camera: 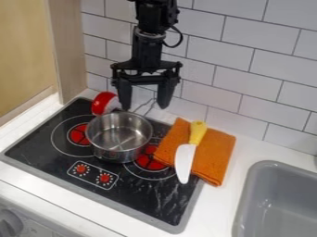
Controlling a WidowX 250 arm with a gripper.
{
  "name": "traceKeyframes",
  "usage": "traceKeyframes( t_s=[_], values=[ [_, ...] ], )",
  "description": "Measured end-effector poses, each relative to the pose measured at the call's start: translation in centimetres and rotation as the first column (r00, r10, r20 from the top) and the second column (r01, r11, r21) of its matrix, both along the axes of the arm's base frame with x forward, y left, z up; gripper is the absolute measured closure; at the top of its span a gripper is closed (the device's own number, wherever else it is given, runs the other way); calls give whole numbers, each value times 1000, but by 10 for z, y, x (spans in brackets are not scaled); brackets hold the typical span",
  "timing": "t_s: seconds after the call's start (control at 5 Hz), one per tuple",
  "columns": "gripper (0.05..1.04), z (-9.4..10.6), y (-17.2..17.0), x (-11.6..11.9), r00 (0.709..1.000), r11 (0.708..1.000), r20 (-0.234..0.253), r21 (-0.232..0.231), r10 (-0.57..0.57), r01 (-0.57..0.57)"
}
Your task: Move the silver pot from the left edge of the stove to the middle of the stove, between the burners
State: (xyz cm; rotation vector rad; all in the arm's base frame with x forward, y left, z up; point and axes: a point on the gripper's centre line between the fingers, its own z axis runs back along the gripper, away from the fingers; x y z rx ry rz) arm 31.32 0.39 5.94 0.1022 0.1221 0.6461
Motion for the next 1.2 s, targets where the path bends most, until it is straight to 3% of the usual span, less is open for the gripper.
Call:
traceKeyframes(
  t_s=[0.2, 0.4, 0.6, 1.0, 1.2],
  values=[
    [85, 0, 15, -8, 958, 960, -66, -19, -280, 280],
    [85, -4, 46, -28, 887, 890, -74, -43, -456, 454],
    [85, 0, 69, -32, 822, 824, -63, -21, -566, 566],
    [85, 14, 99, -89, 805, 804, -11, -64, -593, 591],
    [85, 8, 118, -127, 854, 851, 2, -92, -520, 518]
  ],
)
